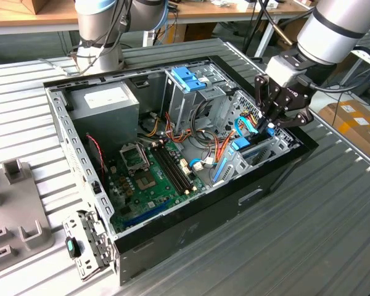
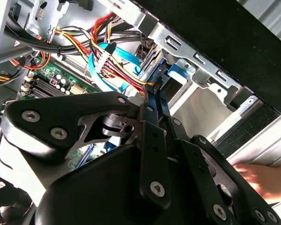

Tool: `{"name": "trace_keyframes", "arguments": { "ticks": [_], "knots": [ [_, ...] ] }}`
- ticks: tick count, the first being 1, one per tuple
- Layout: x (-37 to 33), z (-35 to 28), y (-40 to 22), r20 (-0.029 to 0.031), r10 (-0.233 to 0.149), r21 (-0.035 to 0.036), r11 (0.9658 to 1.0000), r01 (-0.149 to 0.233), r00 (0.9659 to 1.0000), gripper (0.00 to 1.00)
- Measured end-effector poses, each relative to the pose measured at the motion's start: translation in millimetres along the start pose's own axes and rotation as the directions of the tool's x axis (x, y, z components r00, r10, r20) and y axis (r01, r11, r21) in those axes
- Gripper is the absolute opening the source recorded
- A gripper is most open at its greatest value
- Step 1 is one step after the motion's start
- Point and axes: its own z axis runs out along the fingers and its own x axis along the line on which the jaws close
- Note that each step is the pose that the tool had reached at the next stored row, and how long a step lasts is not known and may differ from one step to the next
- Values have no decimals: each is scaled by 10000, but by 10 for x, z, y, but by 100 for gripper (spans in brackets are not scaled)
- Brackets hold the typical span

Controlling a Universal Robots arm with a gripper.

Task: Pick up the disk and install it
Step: 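Insert the second disk wire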

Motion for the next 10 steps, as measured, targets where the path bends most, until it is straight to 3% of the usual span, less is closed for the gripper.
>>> {"name": "trace_keyframes", "arguments": {
  "ticks": [10],
  "knots": [
    [1, 19, 0, 2, 0, 0, 10000, 0, 10000, 16]
  ]
}}
